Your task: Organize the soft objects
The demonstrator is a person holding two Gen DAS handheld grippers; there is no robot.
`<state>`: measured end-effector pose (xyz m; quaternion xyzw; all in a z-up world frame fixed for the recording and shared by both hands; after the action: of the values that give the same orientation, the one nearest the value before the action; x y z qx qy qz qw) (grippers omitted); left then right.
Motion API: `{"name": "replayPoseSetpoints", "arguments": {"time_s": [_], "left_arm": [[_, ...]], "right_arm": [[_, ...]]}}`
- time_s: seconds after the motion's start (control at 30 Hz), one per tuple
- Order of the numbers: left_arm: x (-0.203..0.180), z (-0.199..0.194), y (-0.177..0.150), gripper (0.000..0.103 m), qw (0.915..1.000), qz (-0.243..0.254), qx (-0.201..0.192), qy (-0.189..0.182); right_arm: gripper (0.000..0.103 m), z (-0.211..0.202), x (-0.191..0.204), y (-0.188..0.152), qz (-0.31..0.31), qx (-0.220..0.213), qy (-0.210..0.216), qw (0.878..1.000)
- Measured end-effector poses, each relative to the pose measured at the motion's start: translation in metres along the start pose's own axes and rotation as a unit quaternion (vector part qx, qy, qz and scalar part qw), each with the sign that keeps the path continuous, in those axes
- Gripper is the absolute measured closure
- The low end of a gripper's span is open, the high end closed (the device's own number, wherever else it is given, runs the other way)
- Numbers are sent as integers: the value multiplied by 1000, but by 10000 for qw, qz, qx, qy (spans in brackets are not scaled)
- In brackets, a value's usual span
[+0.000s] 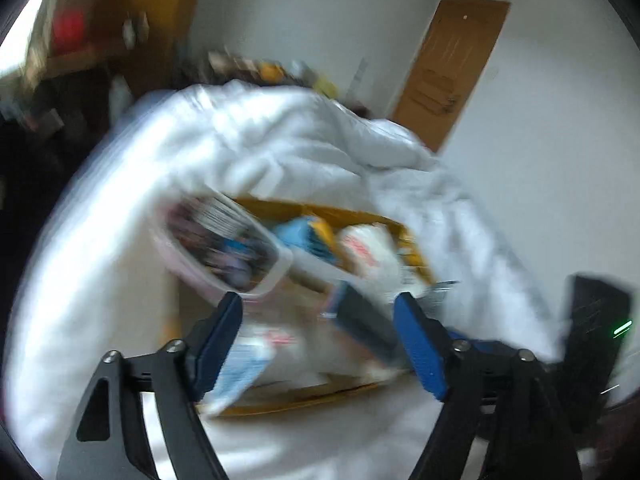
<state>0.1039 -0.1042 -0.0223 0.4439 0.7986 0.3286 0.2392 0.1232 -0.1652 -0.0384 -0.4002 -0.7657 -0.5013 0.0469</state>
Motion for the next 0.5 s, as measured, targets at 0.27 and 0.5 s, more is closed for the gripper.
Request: {"name": "replayPoseSetpoints", "arguments": {"time_s": [0.27, 0.5], "left_arm": [[26, -59, -79, 5, 9872, -9, -699, 1437], [24, -77, -93, 5, 9778, 19, -1235, 1691]], "right_arm": [[32, -70, 37, -63, 58, -678, -7, 9977], [26, -88, 49, -75, -126, -1118, -186, 9935]]}}
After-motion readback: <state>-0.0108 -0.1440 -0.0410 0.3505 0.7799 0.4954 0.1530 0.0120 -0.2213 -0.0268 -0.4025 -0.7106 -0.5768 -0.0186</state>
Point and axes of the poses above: each gripper's, at about its wrist camera, not at the fingertips, and z roughly the way its jaws point, x to its left, y to its top, the point moved 3 cm from there along z, roughly the way its jaws point, and after that the axes turned 12 degrees about y, right-handed, at the moved point
